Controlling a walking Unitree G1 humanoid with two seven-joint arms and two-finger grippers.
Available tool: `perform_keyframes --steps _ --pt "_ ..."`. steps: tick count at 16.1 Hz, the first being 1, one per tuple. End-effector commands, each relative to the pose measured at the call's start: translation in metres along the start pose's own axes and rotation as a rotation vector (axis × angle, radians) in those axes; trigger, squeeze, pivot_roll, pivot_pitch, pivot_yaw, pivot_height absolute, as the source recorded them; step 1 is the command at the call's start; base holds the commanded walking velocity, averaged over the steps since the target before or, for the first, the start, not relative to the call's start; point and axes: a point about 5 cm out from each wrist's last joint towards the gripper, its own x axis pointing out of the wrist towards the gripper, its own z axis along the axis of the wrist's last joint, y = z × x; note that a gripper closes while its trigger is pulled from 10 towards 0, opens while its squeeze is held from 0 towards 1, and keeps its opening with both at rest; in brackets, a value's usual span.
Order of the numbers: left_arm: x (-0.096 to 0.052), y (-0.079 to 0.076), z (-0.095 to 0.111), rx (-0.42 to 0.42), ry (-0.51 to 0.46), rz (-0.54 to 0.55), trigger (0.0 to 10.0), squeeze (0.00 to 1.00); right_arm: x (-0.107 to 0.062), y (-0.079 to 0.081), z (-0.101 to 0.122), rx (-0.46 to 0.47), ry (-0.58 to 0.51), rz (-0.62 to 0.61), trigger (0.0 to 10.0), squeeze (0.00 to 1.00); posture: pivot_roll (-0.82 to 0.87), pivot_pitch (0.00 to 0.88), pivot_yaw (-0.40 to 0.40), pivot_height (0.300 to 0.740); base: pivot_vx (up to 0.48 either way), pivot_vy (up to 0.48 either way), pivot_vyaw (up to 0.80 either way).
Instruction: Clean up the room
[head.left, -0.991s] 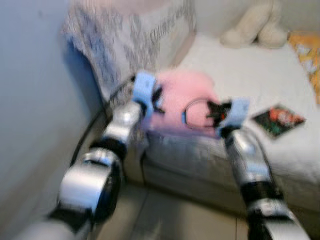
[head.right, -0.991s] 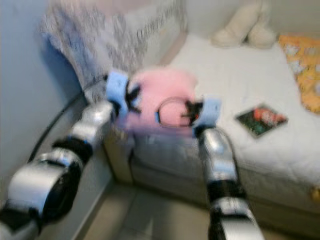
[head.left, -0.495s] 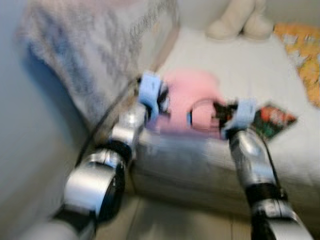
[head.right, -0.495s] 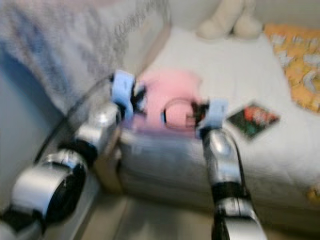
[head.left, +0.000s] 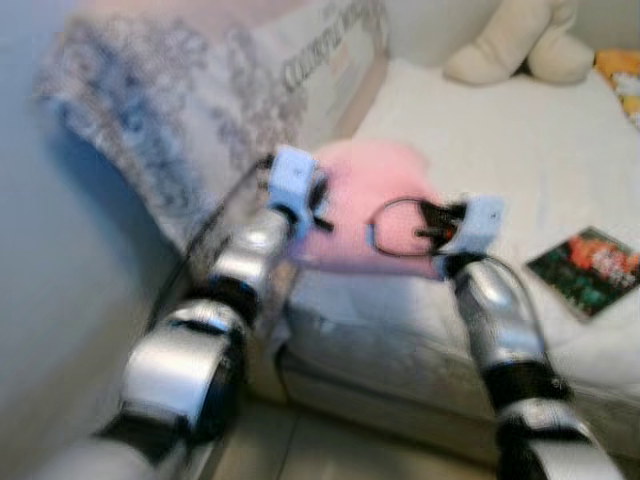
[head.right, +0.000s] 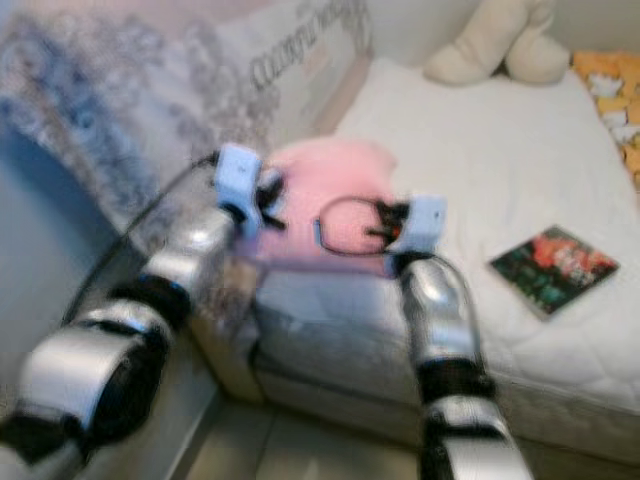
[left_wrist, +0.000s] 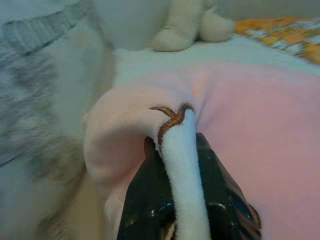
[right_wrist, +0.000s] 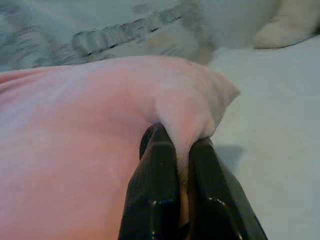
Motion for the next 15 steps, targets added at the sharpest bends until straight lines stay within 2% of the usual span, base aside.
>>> perform_keyframes --steps 1,8,13,15 --pt "-0.001 0.017 0.016 0.029 -0.038 0.043 10.0 0.0 0.003 0.003 0.008 0.005 -0.041 -0.01 10.0 0.0 0.05 0.0 0.08 0.74 0.446 0.0 0.0" --pt "0.002 0.01 0.014 0.02 -0.018 0.026 10.0 0.0 0.001 0.001 0.003 0.004 -0.027 -0.027 10.0 0.0 0.05 0.0 0.087 0.74 0.446 0.0 0.0" --pt "0.001 0.013 0.014 0.023 -0.013 0.037 10.0 0.0 0.0 0.001 0.0 0.002 -0.011 -0.028 10.0 0.0 0.04 0.0 0.083 0.74 0.445 0.0 0.0" --pt "0.002 0.013 0.016 0.02 -0.012 0.046 10.0 0.0 -0.002 -0.003 -0.004 -0.012 0.012 -0.034 10.0 0.0 0.04 0.006 0.077 0.74 0.446 0.0 0.0"
